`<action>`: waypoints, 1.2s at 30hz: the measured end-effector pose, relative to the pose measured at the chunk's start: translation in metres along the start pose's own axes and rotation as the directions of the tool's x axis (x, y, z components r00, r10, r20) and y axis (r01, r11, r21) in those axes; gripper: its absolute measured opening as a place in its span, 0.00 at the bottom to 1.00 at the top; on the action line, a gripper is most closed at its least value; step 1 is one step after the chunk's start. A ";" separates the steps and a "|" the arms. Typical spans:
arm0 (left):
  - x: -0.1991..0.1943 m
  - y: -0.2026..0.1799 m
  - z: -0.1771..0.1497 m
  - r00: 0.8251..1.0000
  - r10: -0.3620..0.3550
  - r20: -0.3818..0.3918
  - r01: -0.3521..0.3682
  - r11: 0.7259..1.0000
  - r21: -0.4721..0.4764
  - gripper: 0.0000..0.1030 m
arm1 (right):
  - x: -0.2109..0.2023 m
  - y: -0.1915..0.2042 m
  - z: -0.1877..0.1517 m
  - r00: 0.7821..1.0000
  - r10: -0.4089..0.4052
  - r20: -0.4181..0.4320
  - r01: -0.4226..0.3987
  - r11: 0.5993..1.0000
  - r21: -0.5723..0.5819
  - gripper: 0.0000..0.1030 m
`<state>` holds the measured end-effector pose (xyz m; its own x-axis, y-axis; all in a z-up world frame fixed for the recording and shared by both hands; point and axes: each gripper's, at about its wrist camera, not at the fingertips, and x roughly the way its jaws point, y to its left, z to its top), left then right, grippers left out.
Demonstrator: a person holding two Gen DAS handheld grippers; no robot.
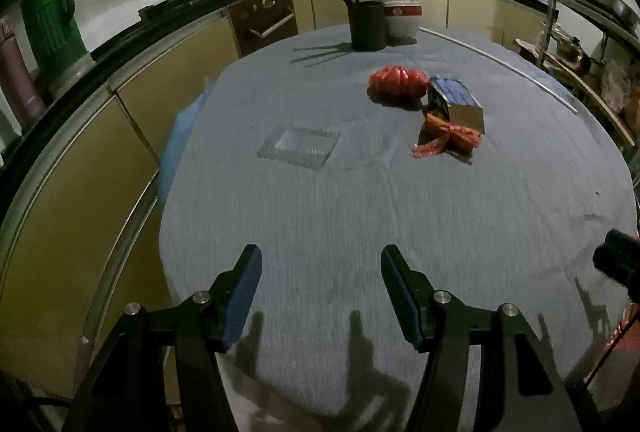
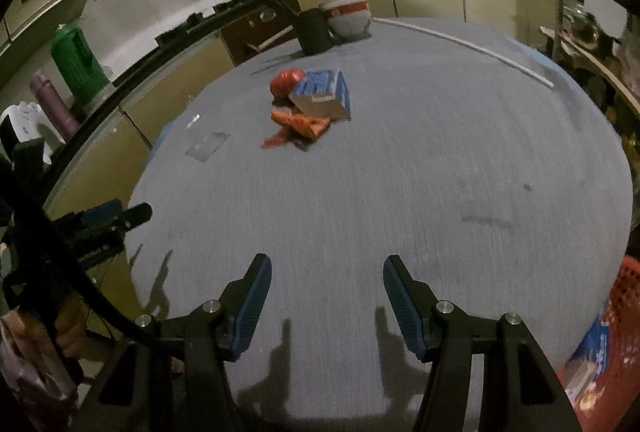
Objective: Collect trash
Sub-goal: 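Advance both open tools toward the blue box and orange peel, then grasp the blue box with the right tool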
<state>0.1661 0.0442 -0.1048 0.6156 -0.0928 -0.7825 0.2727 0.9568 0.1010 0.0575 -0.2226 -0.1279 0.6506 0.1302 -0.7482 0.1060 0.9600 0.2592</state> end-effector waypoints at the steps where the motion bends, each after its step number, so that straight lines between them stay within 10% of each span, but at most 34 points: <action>1: 0.001 0.000 0.002 1.000 0.000 0.001 0.000 1.000 -0.002 0.61 | 0.000 0.000 0.004 1.000 0.001 0.008 -0.001 1.000 -0.003 0.61; 21: 0.048 0.018 0.047 0.999 -0.006 -0.050 0.003 0.998 -0.056 0.61 | 0.090 -0.005 0.108 0.994 0.113 0.005 -0.113 0.992 0.050 0.61; 36: 0.076 0.002 0.062 0.988 -0.109 -0.110 0.096 0.989 -0.116 0.61 | 0.176 -0.011 0.190 0.990 0.066 -0.125 -0.053 0.993 0.107 0.61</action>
<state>0.2589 0.0217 -0.1262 0.4972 -0.1658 -0.8516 0.2434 0.9688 -0.0465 0.3137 -0.2577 -0.1468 0.5571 0.2235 -0.7998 0.1514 0.9196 0.3624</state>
